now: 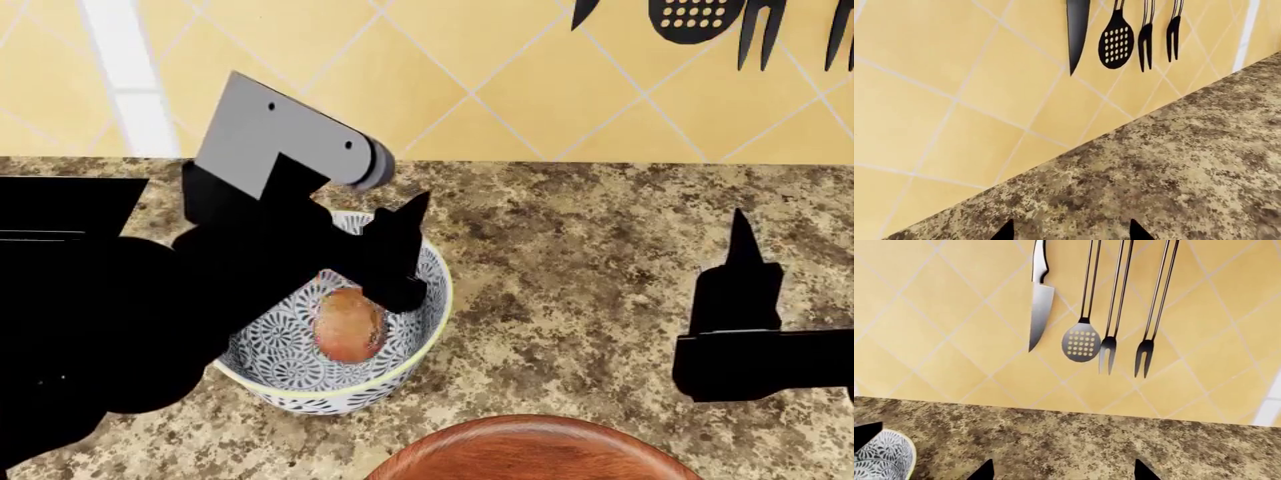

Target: Pick the broccolis and asparaguss from the sink and place them in one bowl. Place the onion in the other bowl. Then turn off the sink faucet.

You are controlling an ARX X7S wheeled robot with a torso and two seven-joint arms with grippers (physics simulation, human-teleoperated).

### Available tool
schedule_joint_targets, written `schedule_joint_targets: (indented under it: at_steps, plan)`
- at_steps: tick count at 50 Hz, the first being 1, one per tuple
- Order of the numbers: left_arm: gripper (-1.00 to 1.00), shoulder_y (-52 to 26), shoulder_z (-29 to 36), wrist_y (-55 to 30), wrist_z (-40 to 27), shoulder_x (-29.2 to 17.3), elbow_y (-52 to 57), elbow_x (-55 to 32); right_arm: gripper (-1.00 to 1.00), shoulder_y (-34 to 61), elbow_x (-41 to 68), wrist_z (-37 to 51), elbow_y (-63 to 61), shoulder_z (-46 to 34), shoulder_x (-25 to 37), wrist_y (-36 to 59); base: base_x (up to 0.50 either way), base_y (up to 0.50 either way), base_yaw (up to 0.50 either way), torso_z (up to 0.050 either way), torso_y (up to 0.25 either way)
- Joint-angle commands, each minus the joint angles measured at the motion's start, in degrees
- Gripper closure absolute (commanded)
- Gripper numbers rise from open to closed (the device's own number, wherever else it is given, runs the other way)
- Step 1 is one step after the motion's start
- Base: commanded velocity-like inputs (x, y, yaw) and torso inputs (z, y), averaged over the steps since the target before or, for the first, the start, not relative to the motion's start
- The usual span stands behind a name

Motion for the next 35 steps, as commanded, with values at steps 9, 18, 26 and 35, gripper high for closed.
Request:
schedule_joint_targets:
  at_steps: [9,18,26,35]
  plan:
    - [-1.0,-1.6,-1.2,-0.5,0.2,-0.6,1.1,-0.8,-1.0,2.7,-0.4,-0.6,0.9,-1.2,-1.5,1.6,0.0,0.0,0.0,0.0,0.0]
    - [-1.0,-4.1,-3.9,-1.2,-0.8,-5.8,5.9,-2.3,-1.0,4.2,0.2,-0.6,1.1,-1.5,-1.3,2.5,0.0,0.0,0.0,0.0,0.0]
    - [-1.0,-5.1,-7.8,-4.3,-7.6,-12.9,11.1,-7.0,-1.0,3.5,-0.7,-1.3,1.0,-1.4,-1.7,2.3,0.0,0.0,0.0,0.0,0.0]
    - [-1.0,-4.2,-12.3,-7.4,-13.8,-23.2,21.2,-15.7,-1.0,-0.4,0.0,-1.3,-0.3,1.5,0.3,0.5,0.0,0.0,0.0,0.0,0.0]
